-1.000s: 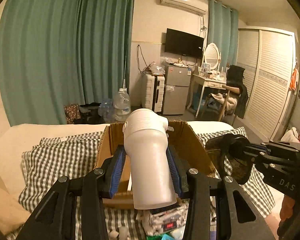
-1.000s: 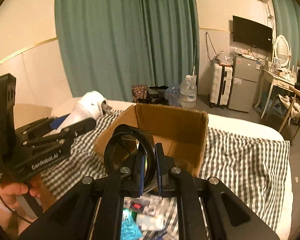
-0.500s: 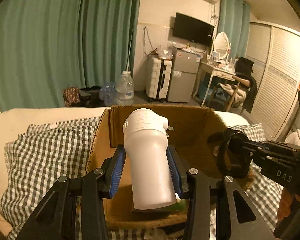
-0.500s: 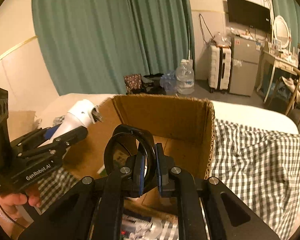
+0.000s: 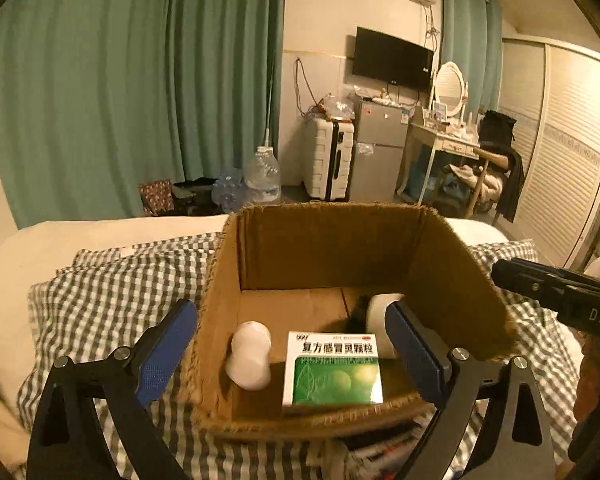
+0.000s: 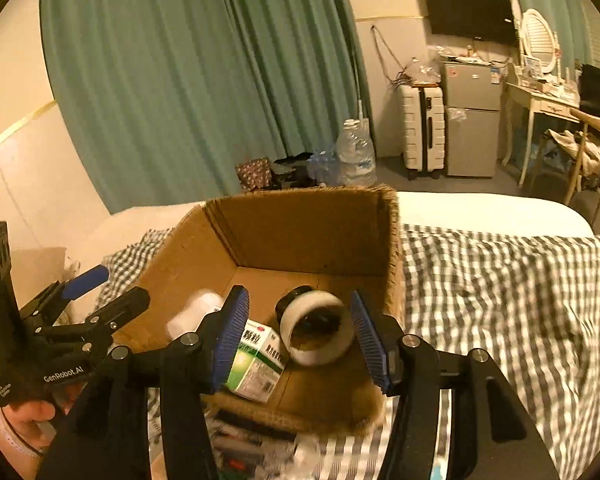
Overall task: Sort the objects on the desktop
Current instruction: 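Carry the bottle and black item into the cardboard box and release both, then grasp the floral tissue pack with the left tool while the right tool grasps the cotton-swab cup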
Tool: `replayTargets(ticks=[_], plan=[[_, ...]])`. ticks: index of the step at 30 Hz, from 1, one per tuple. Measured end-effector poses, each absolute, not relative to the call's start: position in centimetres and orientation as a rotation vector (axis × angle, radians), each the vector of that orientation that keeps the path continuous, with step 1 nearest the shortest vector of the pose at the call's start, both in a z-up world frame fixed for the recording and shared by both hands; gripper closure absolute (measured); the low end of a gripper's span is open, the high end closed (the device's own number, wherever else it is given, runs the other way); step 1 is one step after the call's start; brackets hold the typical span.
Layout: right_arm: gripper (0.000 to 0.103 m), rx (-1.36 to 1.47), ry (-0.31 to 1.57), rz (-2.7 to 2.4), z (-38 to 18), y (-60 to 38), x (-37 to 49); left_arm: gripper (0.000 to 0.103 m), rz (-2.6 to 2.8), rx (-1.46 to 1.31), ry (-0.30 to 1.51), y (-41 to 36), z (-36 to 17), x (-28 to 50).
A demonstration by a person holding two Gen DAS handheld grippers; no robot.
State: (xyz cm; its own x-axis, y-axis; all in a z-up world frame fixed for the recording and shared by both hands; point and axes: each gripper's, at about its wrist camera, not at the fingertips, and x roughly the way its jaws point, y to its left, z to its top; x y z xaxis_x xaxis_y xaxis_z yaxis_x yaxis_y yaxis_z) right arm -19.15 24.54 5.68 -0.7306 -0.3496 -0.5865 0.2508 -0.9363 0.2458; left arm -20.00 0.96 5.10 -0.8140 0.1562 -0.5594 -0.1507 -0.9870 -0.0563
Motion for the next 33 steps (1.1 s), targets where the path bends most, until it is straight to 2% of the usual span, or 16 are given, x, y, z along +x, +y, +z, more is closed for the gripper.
replayTargets(ticks=[3,8,14,22,30,33], plan=[[0.049,0.932,-0.234,-2.664,7.1,25.3,-16.4,0.001,2.859,-0.859,-0.017,0.5,6.8,-17.6],[0.049,0.952,-0.196,-2.700,8.7,25.1,-12.2,0.001,2.859,-0.848,-0.022,0.1,8.8,-14.2],[0.048,1.023,-0.175,-2.713,7.9,24.6,-8.4,0.000,2.844,-0.903,0.005,0.6,7.4,-10.3],[0.047,1.295,-0.239,-2.685,-0.9,24.9,-5.6,0.000,2.822,-1.046,-0.008,2.0,-0.8,-6.8],[0.047,1.546,-0.279,-2.622,-8.0,25.4,-5.8,0.000,2.724,-1.155,-0.076,5.0,-5.9,-9.4],[0.037,1.585,-0.260,-2.643,-9.2,25.5,-6.1,0.000,2.719,-1.175,-0.071,5.7,-7.1,-10.7]])
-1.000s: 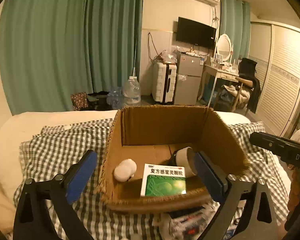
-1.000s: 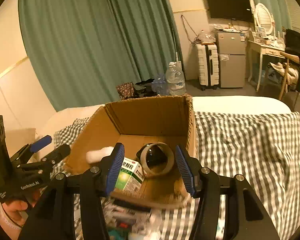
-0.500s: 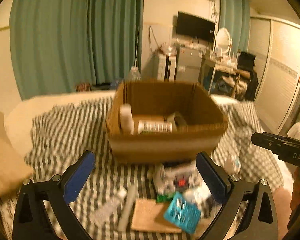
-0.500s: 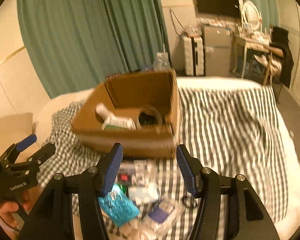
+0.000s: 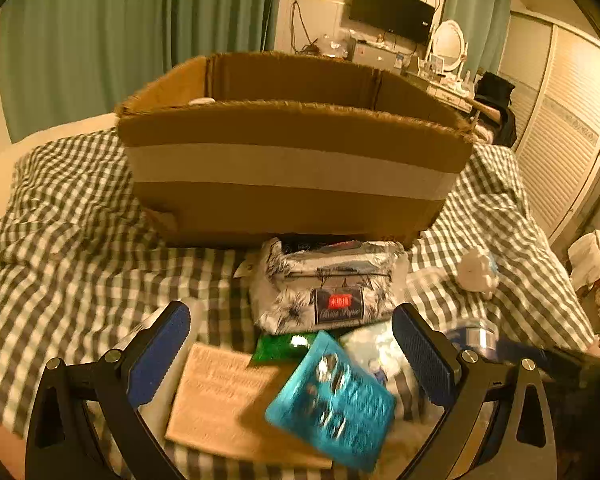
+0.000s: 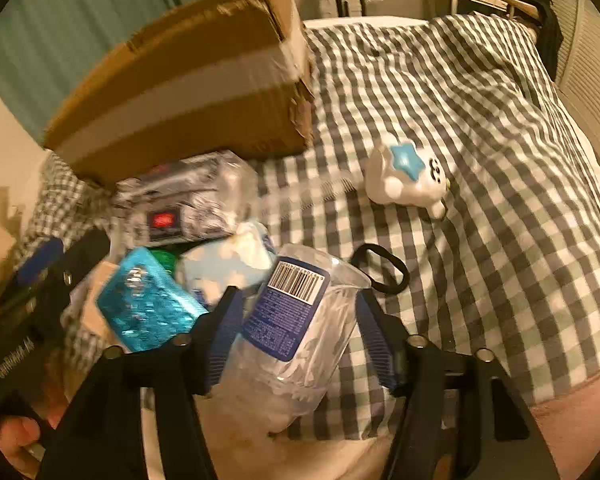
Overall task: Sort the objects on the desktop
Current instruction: 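Grasp the floral tissue pack with the left tool while the right tool grasps the cotton-swab cup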
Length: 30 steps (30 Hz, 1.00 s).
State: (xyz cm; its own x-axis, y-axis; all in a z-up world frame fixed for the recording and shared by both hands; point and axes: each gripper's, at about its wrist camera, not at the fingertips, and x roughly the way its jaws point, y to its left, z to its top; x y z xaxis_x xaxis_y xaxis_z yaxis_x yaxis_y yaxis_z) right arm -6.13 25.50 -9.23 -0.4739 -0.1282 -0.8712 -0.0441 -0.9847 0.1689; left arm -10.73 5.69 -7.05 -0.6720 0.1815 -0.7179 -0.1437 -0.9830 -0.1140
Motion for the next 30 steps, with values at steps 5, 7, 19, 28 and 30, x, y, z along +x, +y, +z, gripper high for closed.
replayTargets(ticks=[5,7,19,28,30], plan=[[0.033,1.634,-0.355,-2.582,-11.4,26.1,-7.1,0.000,2.693,-1.222,-0.059,7.4,-8.6,-13.1],[0.032,1.641,-0.379,-2.559,-12.0,26.2,-7.4,0.000,2.677,-1.235,-0.054,8.1,-9.3,-13.9],[0.032,1.640,-0.338,-2.533,-13.3,26.0,-7.6,0.013,2.569,-1.404,-0.163,8.5,-12.3,-17.6],[0.035,1.577,-0.195,-2.608,-12.1,25.1,-6.1,0.080,2.583,-1.306,-0.166,6.7,-10.7,-14.7],[0.036,1.552,-0.181,-2.627,-11.5,25.2,-5.5,0.081,2.591,-1.273,-0.164,6.6,-10.0,-13.7]])
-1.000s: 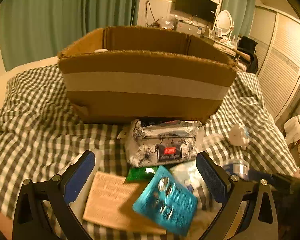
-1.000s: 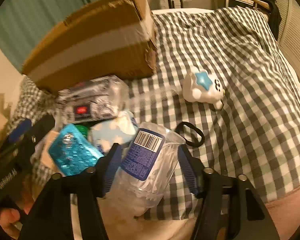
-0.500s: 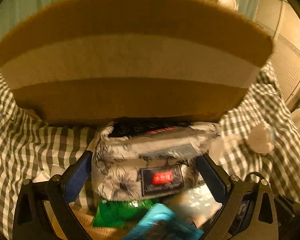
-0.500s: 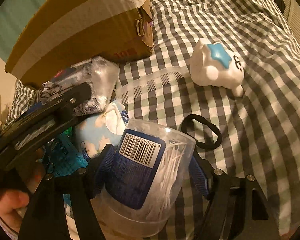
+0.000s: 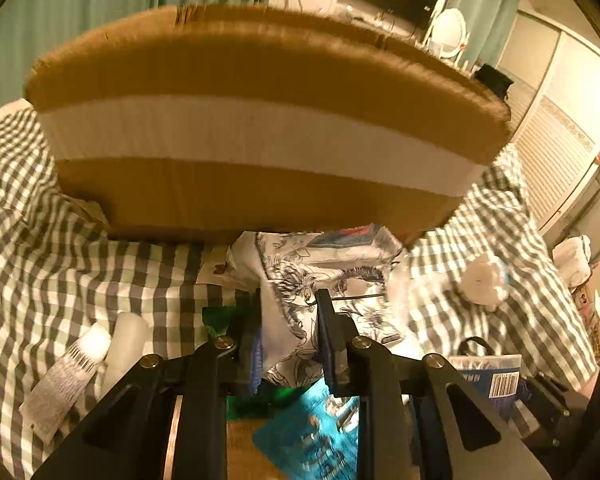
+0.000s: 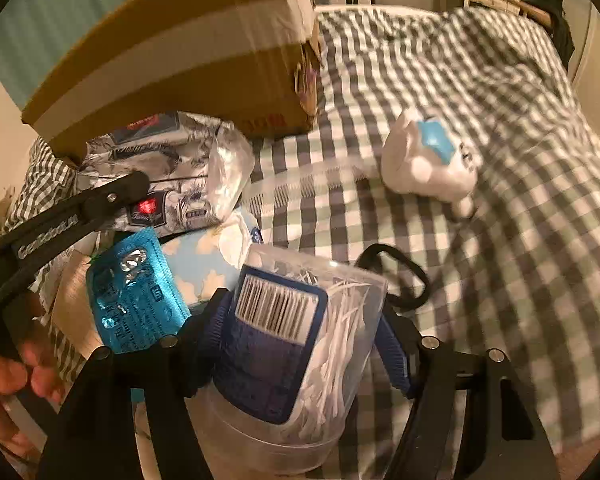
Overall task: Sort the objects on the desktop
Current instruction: 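Grasp the floral tissue pack with the left tool while the right tool grasps the cotton-swab cup, then carry the tissue pack and swab cup into the cardboard box and release both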
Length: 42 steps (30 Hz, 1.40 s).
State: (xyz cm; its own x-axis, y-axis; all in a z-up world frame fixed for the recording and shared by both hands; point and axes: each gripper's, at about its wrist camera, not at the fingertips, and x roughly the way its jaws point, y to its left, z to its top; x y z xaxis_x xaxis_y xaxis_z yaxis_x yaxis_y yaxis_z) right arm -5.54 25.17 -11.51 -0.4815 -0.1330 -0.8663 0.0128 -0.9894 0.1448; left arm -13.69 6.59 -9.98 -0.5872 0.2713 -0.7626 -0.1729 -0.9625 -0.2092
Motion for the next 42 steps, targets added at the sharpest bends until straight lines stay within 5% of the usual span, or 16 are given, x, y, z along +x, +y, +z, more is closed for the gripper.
replayTargets(ticks=[20,33,42], plan=[[0.038,1.184,-0.396,-2.635,-0.8,25.1,-2.8,0.081,2.701,-0.982,-0.176,1.7,0.8,-8.3],[0.038,0.992,-0.312,-2.614,6.3,22.7,-6.7,0.081,2.782,-0.838,-0.078,-0.3,7.8,-10.6],[0.038,0.882,-0.258,-2.635,8.7,21.3,-12.2,0.081,2.812,-0.828,-0.083,-0.6,7.9,-15.0]])
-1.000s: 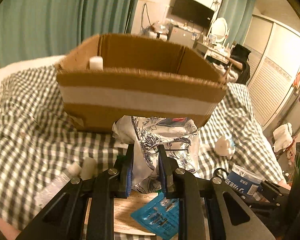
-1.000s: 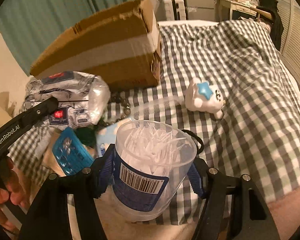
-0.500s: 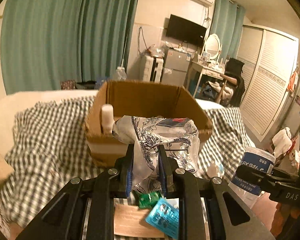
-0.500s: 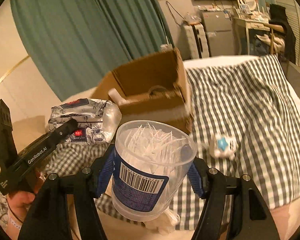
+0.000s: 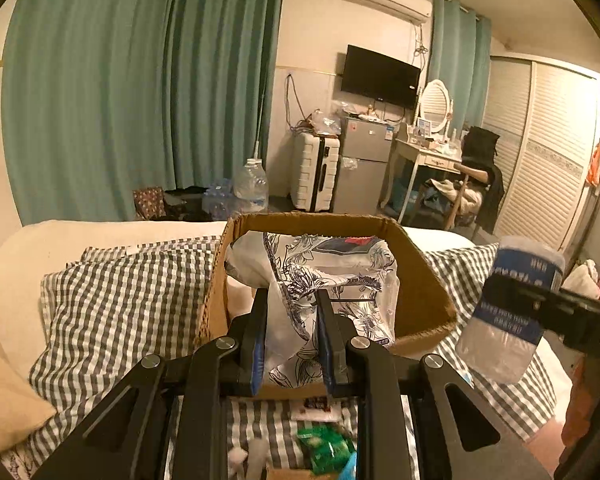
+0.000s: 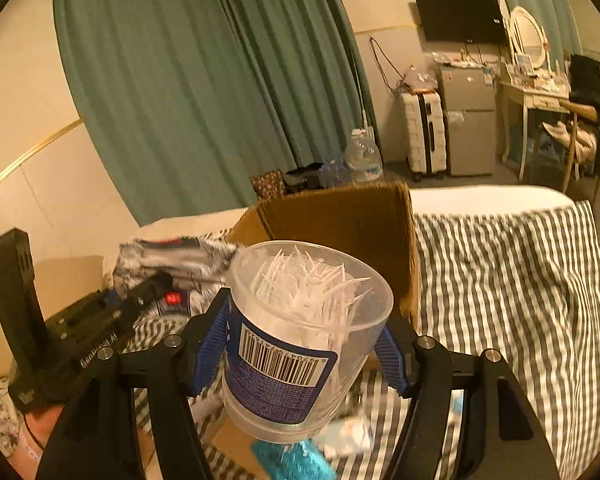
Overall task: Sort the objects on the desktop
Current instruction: 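Carry the tissue pack and swab cup into the cardboard box and release both, then grasp the blue blister pack with the right tool and lift it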
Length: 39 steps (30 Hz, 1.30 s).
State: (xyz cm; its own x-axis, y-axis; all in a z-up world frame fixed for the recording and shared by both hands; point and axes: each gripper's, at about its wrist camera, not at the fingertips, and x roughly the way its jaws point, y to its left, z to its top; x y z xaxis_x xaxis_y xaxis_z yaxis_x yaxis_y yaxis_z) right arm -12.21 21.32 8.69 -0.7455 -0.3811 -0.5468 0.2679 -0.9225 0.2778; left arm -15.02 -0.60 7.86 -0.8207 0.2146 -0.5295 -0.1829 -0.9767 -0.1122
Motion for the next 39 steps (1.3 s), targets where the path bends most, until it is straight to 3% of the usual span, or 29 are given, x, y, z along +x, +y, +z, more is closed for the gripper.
replayTargets(ticks=[17,19,21,23,28,32,39], plan=[[0.036,0.972,-0.275,-2.622,1.7,21.5,-22.4,0.080,2.817,-0.901,-0.083,0.7,1.2,-24.4],[0.034,0.987,-0.301,-2.614,1.3,21.9,-22.7,0.071,2.815,-0.926,-0.075,0.9,0.6,-24.8],[0.030,0.970,-0.314,-2.631,1.6,22.4,-22.5,0.036,2.807,-0.943,-0.089,1.1,0.4,-24.8],[0.028,0.936,-0.310,-2.655,2.5,23.0,-21.8,0.023,2.813,-0.932,-0.094,1.2,0.7,-24.3],[0.028,0.857,-0.295,-2.704,5.3,24.1,-19.1,0.021,2.833,-0.898,-0.056,1.0,2.5,-21.7],[0.027,0.818,-0.275,-2.704,7.2,24.4,-16.0,0.011,2.855,-0.863,-0.050,0.4,4.5,-18.4],[0.027,0.823,-0.186,-2.685,8.9,24.0,-9.7,0.009,2.856,-0.848,-0.073,-0.9,6.6,-12.7]])
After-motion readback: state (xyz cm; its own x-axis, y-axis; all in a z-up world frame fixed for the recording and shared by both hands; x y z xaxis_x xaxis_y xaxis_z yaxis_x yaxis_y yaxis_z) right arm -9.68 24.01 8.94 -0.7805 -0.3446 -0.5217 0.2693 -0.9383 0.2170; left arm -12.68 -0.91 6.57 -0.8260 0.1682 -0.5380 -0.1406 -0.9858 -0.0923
